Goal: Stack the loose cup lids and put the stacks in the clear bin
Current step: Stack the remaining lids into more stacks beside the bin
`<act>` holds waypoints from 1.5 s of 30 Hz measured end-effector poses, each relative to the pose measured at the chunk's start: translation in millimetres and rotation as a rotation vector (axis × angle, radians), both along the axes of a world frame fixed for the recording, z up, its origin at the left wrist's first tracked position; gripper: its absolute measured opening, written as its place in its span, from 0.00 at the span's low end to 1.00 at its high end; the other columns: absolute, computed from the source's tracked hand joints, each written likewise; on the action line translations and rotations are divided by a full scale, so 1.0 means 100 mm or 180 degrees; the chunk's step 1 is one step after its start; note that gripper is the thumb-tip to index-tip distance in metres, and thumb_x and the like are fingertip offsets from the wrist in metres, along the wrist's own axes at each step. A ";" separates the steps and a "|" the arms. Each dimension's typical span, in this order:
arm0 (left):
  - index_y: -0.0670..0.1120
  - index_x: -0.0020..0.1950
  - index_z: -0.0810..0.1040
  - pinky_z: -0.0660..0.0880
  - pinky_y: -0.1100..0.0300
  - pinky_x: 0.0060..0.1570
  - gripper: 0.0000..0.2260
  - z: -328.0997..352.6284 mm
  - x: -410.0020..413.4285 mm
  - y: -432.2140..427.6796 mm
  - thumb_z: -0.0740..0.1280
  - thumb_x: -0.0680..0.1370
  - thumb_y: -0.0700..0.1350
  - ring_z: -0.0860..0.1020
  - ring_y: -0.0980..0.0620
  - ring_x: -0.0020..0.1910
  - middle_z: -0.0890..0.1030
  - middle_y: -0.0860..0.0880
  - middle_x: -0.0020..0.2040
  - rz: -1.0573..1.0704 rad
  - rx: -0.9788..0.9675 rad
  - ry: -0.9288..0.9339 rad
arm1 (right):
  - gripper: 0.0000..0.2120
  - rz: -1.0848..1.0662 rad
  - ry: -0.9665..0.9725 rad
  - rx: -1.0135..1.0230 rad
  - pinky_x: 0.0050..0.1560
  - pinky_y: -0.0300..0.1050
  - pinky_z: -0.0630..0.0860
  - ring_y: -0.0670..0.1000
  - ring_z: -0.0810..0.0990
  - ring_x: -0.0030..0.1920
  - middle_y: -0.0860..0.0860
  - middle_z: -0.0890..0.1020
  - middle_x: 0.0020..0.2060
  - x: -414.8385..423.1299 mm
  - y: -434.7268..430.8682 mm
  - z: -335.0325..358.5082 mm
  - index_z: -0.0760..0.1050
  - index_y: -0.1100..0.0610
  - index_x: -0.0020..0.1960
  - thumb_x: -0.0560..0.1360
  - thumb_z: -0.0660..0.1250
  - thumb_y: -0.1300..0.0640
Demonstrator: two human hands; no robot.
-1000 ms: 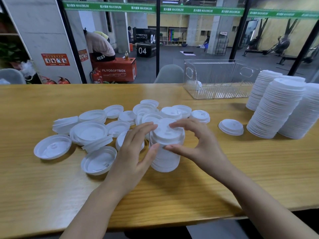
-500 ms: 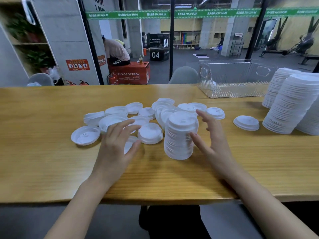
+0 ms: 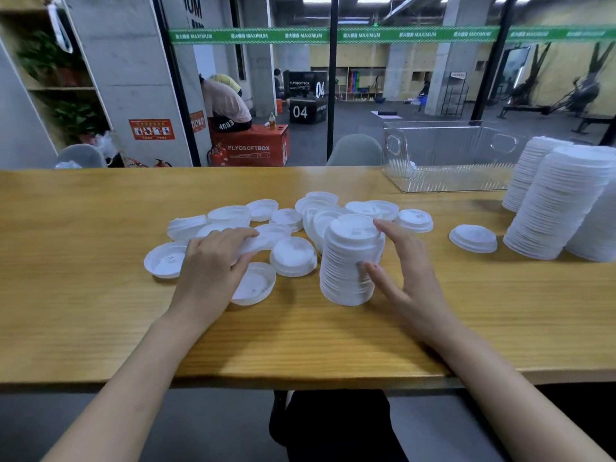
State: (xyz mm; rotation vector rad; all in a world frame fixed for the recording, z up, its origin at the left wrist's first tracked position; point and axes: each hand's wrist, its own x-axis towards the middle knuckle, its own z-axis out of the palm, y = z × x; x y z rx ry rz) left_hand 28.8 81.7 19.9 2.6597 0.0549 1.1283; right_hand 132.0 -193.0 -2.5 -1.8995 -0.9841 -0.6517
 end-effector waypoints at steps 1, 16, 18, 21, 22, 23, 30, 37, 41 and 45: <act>0.45 0.60 0.79 0.71 0.52 0.54 0.14 0.05 0.00 -0.03 0.72 0.75 0.36 0.78 0.52 0.50 0.82 0.52 0.51 -0.0110 -0.0199 -0.0155 | 0.27 -0.0004 -0.0001 0.0003 0.71 0.39 0.61 0.47 0.68 0.69 0.47 0.72 0.69 0.00 0.00 0.00 0.66 0.52 0.73 0.78 0.63 0.44; 0.47 0.56 0.78 0.78 0.57 0.48 0.07 0.80 0.47 -0.78 0.66 0.80 0.38 0.81 0.52 0.44 0.85 0.48 0.46 -0.1716 -0.3429 0.0016 | 0.29 -0.0021 -0.0452 0.0141 0.70 0.41 0.61 0.45 0.67 0.67 0.43 0.72 0.68 0.13 0.07 0.38 0.66 0.48 0.73 0.74 0.68 0.42; 0.46 0.55 0.78 0.79 0.60 0.48 0.06 0.83 0.52 -0.80 0.66 0.80 0.38 0.82 0.54 0.44 0.85 0.50 0.44 -0.1847 -0.3594 0.0022 | 0.28 0.0031 -0.0419 0.0105 0.69 0.43 0.63 0.47 0.68 0.66 0.41 0.72 0.68 0.15 0.10 0.41 0.67 0.46 0.72 0.74 0.68 0.42; 0.46 0.56 0.78 0.79 0.59 0.49 0.07 0.82 0.58 -0.82 0.66 0.80 0.38 0.82 0.53 0.45 0.84 0.50 0.44 -0.1844 -0.3688 0.0018 | 0.28 0.0136 -0.0247 0.0131 0.68 0.45 0.65 0.48 0.69 0.67 0.43 0.73 0.69 0.19 0.11 0.40 0.67 0.47 0.72 0.74 0.68 0.43; 0.46 0.56 0.78 0.78 0.58 0.50 0.07 0.80 0.60 -0.82 0.66 0.80 0.38 0.81 0.53 0.45 0.84 0.49 0.45 -0.1801 -0.3702 -0.0026 | 0.28 0.0205 -0.0120 0.0154 0.69 0.45 0.65 0.48 0.69 0.68 0.44 0.73 0.69 0.19 0.12 0.39 0.67 0.47 0.72 0.74 0.68 0.43; 0.46 0.56 0.78 0.78 0.56 0.51 0.06 0.78 0.61 -0.81 0.66 0.79 0.38 0.81 0.52 0.46 0.84 0.49 0.46 -0.1755 -0.3741 -0.0109 | 0.28 0.0282 0.0010 0.0169 0.69 0.45 0.64 0.47 0.69 0.68 0.43 0.73 0.68 0.19 0.13 0.38 0.66 0.46 0.72 0.74 0.68 0.43; 0.46 0.53 0.77 0.78 0.60 0.46 0.05 0.61 0.60 -0.58 0.65 0.80 0.38 0.81 0.54 0.46 0.83 0.51 0.46 -0.1315 -0.4249 -0.0704 | 0.27 0.0558 0.0406 -0.0556 0.68 0.54 0.66 0.46 0.71 0.66 0.43 0.73 0.67 0.19 0.31 0.58 0.61 0.44 0.75 0.77 0.58 0.39; 0.46 0.53 0.75 0.74 0.62 0.45 0.05 0.48 0.43 -0.31 0.63 0.81 0.38 0.79 0.53 0.43 0.82 0.50 0.46 -0.1204 -0.5249 -0.0502 | 0.25 0.0909 0.0338 -0.0517 0.72 0.48 0.62 0.47 0.67 0.71 0.47 0.71 0.70 0.11 0.47 0.60 0.62 0.50 0.75 0.80 0.55 0.44; 0.46 0.54 0.77 0.76 0.63 0.43 0.06 0.59 0.41 -0.42 0.65 0.79 0.39 0.79 0.55 0.40 0.83 0.50 0.44 -0.1609 -0.5241 -0.0165 | 0.25 0.0509 0.0075 -0.0151 0.69 0.39 0.63 0.44 0.67 0.69 0.42 0.72 0.68 0.15 0.36 0.69 0.64 0.44 0.72 0.77 0.63 0.43; 0.45 0.56 0.78 0.78 0.64 0.44 0.15 0.67 0.40 -0.66 0.68 0.70 0.45 0.80 0.55 0.41 0.84 0.50 0.46 -0.2102 -0.5003 0.0327 | 0.24 0.0365 -0.0081 -0.0122 0.69 0.41 0.64 0.48 0.70 0.69 0.46 0.75 0.68 0.17 0.28 0.71 0.70 0.44 0.70 0.75 0.67 0.43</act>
